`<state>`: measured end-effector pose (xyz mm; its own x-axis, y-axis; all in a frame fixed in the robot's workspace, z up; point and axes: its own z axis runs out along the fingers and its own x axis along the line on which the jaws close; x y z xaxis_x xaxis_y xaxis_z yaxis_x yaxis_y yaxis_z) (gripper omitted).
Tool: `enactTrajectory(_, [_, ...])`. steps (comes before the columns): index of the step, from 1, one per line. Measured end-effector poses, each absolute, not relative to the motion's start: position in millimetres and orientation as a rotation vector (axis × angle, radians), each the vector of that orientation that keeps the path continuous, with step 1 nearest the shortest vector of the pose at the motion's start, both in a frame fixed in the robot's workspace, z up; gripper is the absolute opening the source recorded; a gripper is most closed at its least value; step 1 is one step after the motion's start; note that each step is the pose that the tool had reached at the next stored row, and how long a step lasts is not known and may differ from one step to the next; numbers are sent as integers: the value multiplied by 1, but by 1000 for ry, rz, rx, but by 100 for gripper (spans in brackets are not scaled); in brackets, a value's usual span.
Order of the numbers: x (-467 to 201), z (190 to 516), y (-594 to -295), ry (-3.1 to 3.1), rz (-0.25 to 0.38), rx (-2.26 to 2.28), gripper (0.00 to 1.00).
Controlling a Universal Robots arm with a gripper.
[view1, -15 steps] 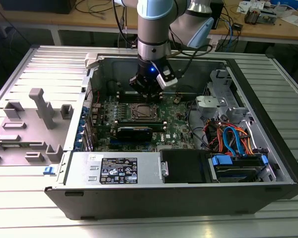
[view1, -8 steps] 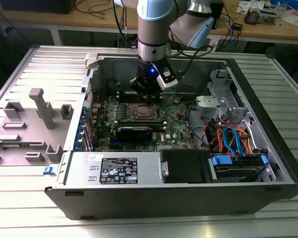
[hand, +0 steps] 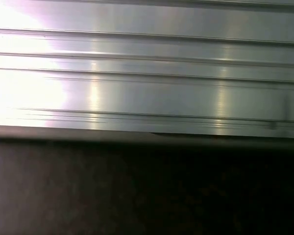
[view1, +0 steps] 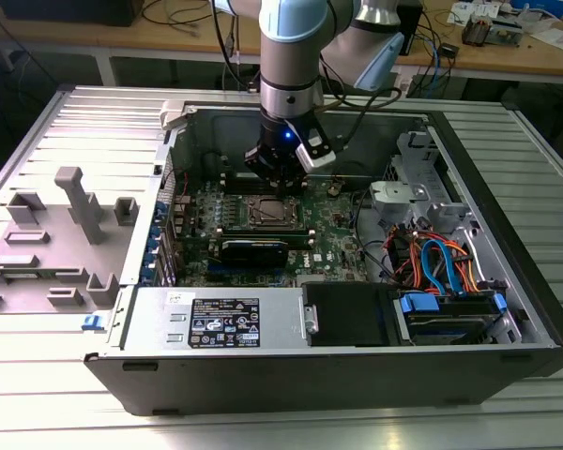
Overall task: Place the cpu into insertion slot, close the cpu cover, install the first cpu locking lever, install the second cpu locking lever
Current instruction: 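Install the first cpu locking lever, then install the second cpu locking lever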
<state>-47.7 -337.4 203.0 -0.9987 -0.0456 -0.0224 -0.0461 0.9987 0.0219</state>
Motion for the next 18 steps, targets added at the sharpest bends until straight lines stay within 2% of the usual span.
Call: enactTrajectory(18, [-48,207,-338,3119,31,-72,11])
